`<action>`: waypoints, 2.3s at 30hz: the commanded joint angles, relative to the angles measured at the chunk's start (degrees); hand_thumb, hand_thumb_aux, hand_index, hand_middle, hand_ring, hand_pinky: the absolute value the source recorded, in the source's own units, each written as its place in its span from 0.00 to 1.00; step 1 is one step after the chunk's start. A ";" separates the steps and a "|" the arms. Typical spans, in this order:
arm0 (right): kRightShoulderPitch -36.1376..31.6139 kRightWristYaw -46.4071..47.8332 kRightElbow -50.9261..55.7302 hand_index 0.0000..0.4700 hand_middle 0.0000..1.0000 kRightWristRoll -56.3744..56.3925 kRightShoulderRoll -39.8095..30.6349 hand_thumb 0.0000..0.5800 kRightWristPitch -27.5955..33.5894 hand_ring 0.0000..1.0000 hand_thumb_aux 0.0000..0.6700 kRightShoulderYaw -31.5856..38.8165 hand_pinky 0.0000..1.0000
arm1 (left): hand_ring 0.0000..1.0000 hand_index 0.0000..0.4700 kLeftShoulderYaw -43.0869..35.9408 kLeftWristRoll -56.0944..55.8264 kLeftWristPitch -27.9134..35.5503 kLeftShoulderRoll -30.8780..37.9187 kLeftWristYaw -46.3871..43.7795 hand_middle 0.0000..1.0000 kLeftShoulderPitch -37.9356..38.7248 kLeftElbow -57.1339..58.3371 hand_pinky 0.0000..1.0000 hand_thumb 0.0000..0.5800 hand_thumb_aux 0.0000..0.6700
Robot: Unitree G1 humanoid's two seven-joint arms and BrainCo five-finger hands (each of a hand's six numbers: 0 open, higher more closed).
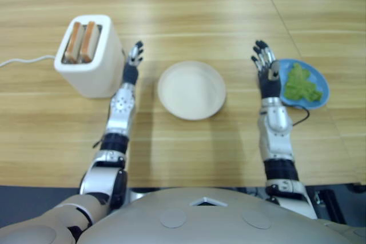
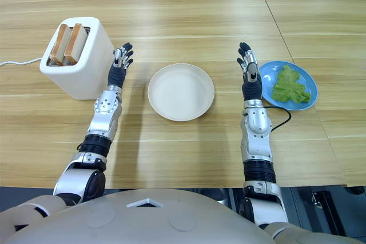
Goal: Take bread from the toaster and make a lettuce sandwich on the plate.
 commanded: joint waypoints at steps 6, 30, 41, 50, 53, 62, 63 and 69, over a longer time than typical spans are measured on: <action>0.32 0.63 1.10 0.00 0.00 -0.69 -0.28 0.00 0.66 0.00 0.00 0.53 0.00 | 0.00 0.00 -1.18 -0.03 -1.04 -0.66 -2.58 0.00 0.58 -1.69 0.00 0.00 0.00; 1.57 0.35 1.37 0.00 0.00 -1.00 0.52 0.00 0.57 0.00 0.00 0.73 0.00 | 0.00 0.00 19.12 15.95 26.86 39.12 -3.43 0.00 17.57 -42.61 0.00 0.00 0.00; 1.84 0.69 0.44 0.00 0.00 -0.92 -0.10 0.00 0.92 0.00 0.00 0.55 0.00 | 0.00 0.00 8.41 32.35 29.70 40.88 2.15 0.00 17.65 -25.69 0.00 0.00 0.00; 2.22 0.71 0.28 0.00 0.00 -0.89 -0.32 0.00 1.23 0.00 0.00 0.50 0.00 | 0.00 0.00 5.34 35.39 31.03 39.81 3.45 0.00 15.83 -24.30 0.00 0.00 0.00; 2.19 0.74 0.39 0.00 0.00 -0.91 -0.39 0.00 1.39 0.00 0.00 0.50 0.00 | 0.00 0.00 4.62 36.54 31.81 39.64 4.02 0.00 15.75 -25.30 0.00 0.00 0.00; 2.34 0.65 1.00 0.00 0.00 -1.28 -0.34 0.00 1.68 0.00 0.00 0.76 0.00 | 0.00 0.00 2.56 41.58 34.81 39.41 4.95 0.00 15.41 -29.04 0.00 0.00 0.00; 2.37 0.63 0.98 0.00 0.00 -1.31 -0.32 0.00 1.72 0.00 0.00 0.77 0.00 | 0.00 0.00 2.30 42.16 35.19 39.46 5.01 0.00 15.29 -29.08 0.00 0.00 0.00; 2.63 0.70 0.27 0.00 0.00 -1.18 -0.50 0.00 2.10 0.00 0.00 0.63 0.00 | 0.00 0.00 0.69 45.44 37.38 39.90 5.57 0.00 13.90 -26.66 0.00 0.00 0.00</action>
